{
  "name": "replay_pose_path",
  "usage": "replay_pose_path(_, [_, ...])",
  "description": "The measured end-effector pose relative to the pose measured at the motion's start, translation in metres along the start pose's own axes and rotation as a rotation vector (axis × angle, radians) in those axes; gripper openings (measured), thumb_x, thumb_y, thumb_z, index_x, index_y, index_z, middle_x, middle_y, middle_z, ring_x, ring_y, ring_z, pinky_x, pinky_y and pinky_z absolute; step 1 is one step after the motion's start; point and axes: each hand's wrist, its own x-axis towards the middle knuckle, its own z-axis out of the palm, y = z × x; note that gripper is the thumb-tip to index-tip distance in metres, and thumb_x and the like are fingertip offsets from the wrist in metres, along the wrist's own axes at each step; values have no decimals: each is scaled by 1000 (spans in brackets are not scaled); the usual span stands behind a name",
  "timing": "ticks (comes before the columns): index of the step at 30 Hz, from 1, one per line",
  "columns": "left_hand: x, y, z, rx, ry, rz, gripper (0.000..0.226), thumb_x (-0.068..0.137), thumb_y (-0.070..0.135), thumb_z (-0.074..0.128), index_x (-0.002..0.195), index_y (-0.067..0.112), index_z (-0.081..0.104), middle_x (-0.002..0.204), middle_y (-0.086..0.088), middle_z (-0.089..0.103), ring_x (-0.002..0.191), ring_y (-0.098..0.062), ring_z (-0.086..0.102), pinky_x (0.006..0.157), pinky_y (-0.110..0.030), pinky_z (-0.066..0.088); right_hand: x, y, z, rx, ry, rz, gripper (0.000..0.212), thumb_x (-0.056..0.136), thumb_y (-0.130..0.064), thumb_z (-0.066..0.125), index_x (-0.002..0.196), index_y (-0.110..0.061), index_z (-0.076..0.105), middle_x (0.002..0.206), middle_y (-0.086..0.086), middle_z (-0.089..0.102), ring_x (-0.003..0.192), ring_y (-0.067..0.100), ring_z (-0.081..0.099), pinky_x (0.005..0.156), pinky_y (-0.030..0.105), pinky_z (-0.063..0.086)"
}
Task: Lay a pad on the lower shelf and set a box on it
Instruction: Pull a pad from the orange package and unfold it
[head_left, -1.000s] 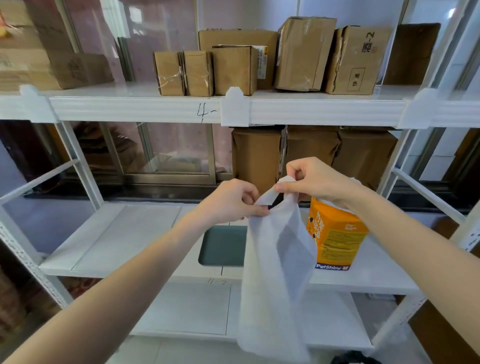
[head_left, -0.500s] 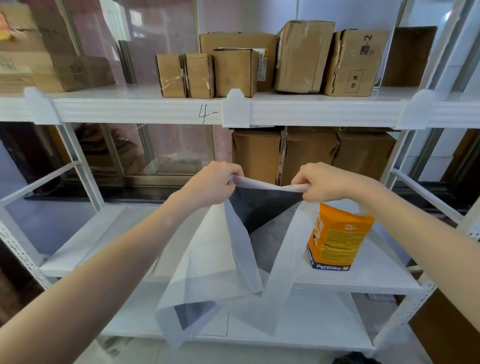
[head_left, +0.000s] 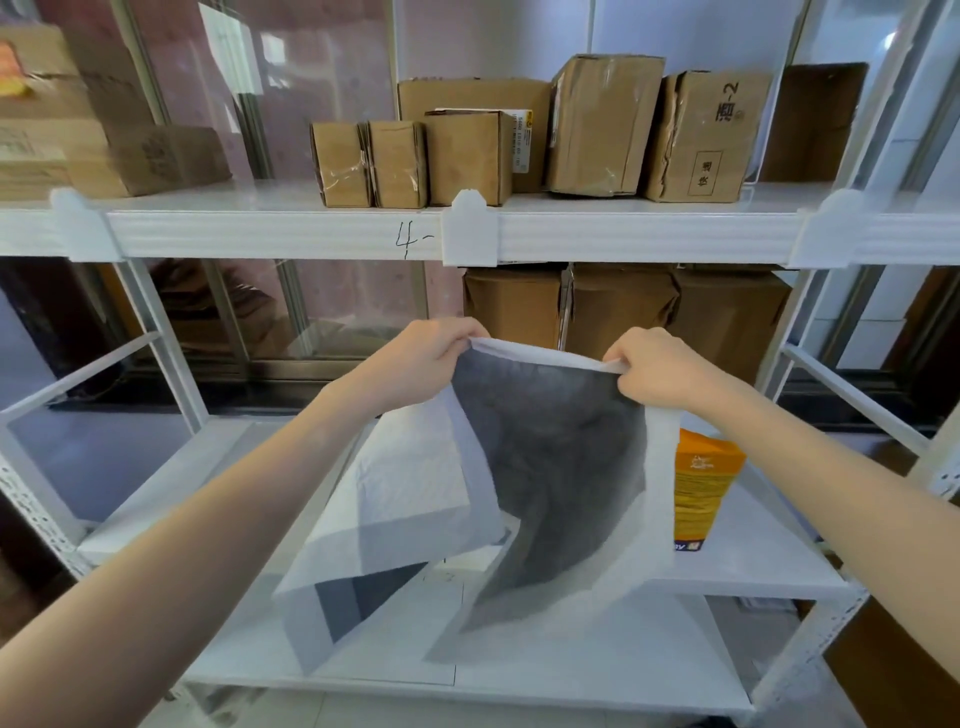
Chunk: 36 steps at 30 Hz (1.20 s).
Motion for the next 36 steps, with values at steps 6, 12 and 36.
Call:
replay_pose_path(6, [-4,-1,-2,-53,-58,38,21,92,32,53,111,24,55,88,-1,60,82,-17,55,71,-22,41,-1,-4,-3,77,-4,-136,42,79,14,38,63,-20,55,63,-7,43,60,11,43,50,21,31])
replay_pose_path(12, [-2,-23,-10,-38,-16,51,27,99,18,40,121,25,53,117,8,60,105,-9,54,87,-20,37,-3,5,-6,-50,-102,-159,22,69,12,37,63,-3,53,57,4,35,57,20,31,53,30,23])
replay_pose_path(36, [-9,18,-5,-544,-370,62,32,75,43,63,83,15,74,119,11,53,114,-1,48,97,-24,34,16,50,11,-378,-45,-47,7,84,-23,58,83,-20,65,92,5,52,89,27,53,72,37,47])
